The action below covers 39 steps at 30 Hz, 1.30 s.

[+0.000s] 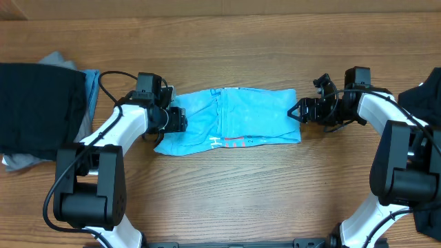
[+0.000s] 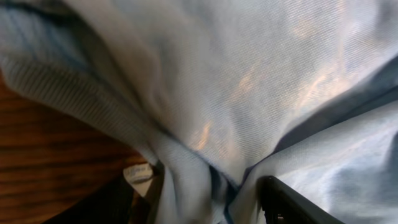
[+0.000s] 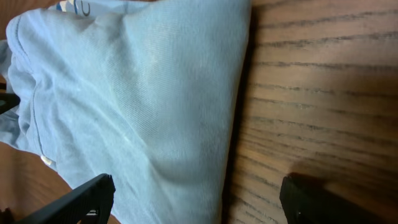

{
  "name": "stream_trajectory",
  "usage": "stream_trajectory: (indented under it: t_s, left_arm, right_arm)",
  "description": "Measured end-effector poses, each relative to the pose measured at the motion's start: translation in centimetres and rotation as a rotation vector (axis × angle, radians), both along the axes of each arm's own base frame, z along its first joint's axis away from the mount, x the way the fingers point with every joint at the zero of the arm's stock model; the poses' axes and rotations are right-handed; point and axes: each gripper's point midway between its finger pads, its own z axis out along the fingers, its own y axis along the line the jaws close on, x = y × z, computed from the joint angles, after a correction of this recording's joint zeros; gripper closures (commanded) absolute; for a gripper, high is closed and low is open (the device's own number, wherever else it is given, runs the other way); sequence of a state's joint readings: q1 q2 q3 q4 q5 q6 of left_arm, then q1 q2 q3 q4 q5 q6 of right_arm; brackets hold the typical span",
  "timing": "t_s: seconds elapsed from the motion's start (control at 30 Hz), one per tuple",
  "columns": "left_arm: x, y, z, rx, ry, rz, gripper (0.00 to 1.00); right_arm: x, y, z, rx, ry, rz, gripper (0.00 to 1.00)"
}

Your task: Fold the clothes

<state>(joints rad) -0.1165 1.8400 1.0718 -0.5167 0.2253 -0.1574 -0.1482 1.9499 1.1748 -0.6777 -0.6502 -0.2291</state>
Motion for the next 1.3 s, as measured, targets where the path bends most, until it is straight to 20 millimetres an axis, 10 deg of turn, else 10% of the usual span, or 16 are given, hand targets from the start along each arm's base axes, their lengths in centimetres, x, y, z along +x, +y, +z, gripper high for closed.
stream_trajectory:
  t_s: [0.4, 0.67, 1.0, 1.3]
  left_arm:
    - [-0.3, 1.0, -0.3, 0.056, 0.011, 0.011, 0.31]
    - [-0.2, 1.3, -0.3, 0.073, 0.007, 0.016, 0.3]
    - [0.2, 1.3, -0.1, 0.075, -0.001, 0.019, 0.06]
    - [4.3, 0.9, 5.6, 0.066, -0.088, 0.026, 0.0]
  right_arm:
    - [0.0, 1.3, -0.6, 0.054, -0.07, 0.031, 0.31]
    - [-0.6, 2.7, -0.9, 0.067, -0.066, 0.061, 0.62]
    - [-0.3, 2.7, -0.8, 0.065, -0.084, 0.064, 0.85]
    - [-0.6, 2.0, -1.4, 0.014, -0.031, 0.027, 0.96]
